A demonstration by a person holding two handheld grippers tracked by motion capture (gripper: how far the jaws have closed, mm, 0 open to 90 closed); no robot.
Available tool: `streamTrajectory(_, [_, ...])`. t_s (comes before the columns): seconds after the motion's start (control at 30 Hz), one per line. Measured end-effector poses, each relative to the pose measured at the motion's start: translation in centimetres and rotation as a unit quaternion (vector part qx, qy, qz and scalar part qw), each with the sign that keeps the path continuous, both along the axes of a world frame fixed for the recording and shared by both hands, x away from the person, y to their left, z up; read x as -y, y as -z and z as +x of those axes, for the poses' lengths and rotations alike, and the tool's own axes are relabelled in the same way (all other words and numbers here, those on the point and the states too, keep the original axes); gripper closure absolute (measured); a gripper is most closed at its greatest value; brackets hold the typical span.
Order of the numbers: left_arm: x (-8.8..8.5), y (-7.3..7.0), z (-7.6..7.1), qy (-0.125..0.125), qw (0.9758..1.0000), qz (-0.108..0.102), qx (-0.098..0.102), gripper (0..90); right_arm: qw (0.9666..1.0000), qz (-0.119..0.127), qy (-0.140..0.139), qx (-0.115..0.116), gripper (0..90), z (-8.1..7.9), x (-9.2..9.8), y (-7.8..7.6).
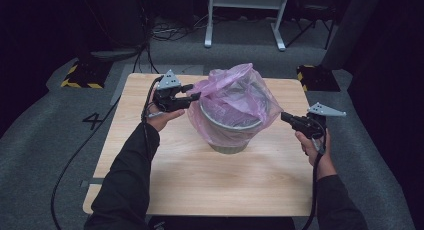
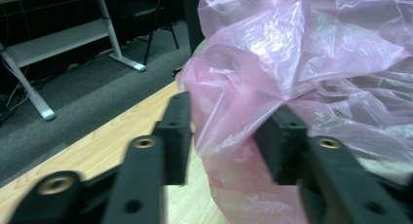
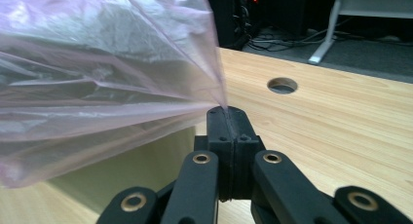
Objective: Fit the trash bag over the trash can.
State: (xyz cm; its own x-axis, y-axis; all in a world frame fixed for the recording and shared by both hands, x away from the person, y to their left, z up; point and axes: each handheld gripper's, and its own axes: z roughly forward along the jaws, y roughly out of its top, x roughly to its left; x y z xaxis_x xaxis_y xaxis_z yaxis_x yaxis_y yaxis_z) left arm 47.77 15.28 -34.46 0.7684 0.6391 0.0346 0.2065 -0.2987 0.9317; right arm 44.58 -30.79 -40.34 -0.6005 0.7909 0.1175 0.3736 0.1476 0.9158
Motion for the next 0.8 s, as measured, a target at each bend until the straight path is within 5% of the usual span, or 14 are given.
streamTrajectory(0.13, [-0.2,0.0,0.0,-0.007,0.9999,-0.013,0.001,67.9,0.9999,0.013,0.004,-0.007,87.7,0.2,0.2,0.2])
streamTrajectory(0.2, [-0.3,0.1,0.0,-0.005,0.9999,-0.009,-0.004,67.9,0.9998,0.015,0.012,0.001,74.4,0.0,0.4,0.0])
streamTrajectory(0.33, [-0.3,0.5,-0.1,-0.011,0.9998,-0.012,-0.009,68.0,0.9996,0.019,-0.015,0.01,45.7,-0.8,0.3,-0.7])
streamTrajectory(0.63, [-0.1,0.5,-0.1,-0.021,0.9997,0.003,-0.008,72.7,0.9951,0.021,-0.08,0.054,23.4,-3.3,-1.1,-3.7])
streamTrajectory(0.8, [-0.1,0.9,0.4,-0.023,0.9997,0.002,-0.009,78.0,0.9942,-0.002,-0.097,0.046,25.5,-2.5,-2.7,-4.2])
